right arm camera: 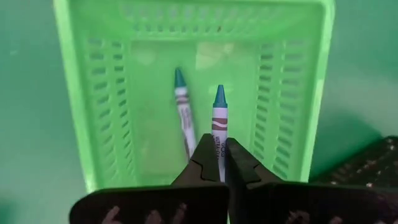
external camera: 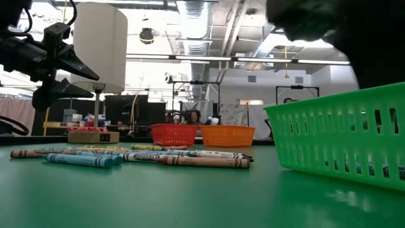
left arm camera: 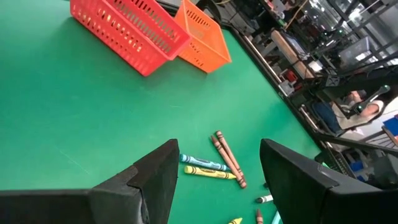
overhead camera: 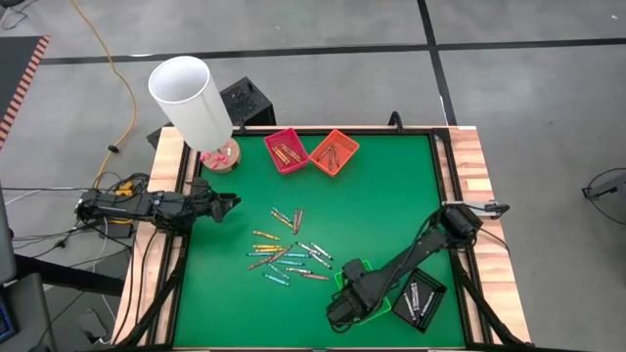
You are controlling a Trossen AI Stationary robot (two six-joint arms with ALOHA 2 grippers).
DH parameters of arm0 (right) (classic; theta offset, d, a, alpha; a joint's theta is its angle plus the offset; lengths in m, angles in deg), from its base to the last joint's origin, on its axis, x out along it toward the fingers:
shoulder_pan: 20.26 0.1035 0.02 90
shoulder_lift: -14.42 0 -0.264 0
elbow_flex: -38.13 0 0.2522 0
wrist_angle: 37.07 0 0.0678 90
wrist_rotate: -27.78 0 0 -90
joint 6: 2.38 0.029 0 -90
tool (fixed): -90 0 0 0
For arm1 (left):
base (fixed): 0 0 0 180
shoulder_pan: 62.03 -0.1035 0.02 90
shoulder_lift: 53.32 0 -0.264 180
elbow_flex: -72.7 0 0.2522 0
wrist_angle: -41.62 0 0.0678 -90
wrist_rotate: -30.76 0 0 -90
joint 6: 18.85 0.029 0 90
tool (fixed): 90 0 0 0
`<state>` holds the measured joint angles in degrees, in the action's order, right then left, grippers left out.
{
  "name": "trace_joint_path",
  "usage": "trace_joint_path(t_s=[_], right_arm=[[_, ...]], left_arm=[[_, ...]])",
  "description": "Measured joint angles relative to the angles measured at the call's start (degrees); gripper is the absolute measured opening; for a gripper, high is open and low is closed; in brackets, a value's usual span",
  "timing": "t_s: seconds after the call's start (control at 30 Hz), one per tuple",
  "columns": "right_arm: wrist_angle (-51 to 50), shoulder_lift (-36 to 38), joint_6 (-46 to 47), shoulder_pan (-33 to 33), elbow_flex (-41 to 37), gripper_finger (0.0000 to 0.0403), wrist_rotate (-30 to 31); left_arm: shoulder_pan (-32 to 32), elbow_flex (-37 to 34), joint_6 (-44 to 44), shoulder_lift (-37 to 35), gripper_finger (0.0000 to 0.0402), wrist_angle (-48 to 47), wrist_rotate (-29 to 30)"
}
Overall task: Sort crayons
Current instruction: Put the green crayon into the green bin
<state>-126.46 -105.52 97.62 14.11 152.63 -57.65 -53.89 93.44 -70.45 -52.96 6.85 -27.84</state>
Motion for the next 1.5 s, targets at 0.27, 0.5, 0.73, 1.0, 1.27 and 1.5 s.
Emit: trace_joint_path(t_s=[0.27,0.5,0.73,1.0,1.27,1.5], right_arm=[[1.18,0.0,-4.5,-1.24,-1.79,0.0001,1.22],[1.96,0.0,-5.68,-1.32,-1.74,0.0001,3.18],[1.77,0.0,-7.51,-0.72,-1.74,0.0001,5.65],[1.22,0.17,-7.44,0.73,-1.74,0.0001,4.94],[-0.19,4.64,-11.48,0.73,-1.72,0.0001,4.85],[1.56,12.27,-10.17,1.63,-7.71,0.0,8.06]], left_arm=[[0.0,0.0,0.31,0.0,0.0215,0.0,0.16],[0.0,0.0,0.34,0.0,0.0215,0.0,0.13],[0.0,0.0,0.36,0.0,0.0215,0.0,0.13],[0.0,0.0,0.39,0.0,0.0215,0.01,1.66],[0.0,0.0,0.1,0.0,0.0215,0.02,2.32],[0.0,0.0,0.05,0.0,0.0215,0.02,2.41]])
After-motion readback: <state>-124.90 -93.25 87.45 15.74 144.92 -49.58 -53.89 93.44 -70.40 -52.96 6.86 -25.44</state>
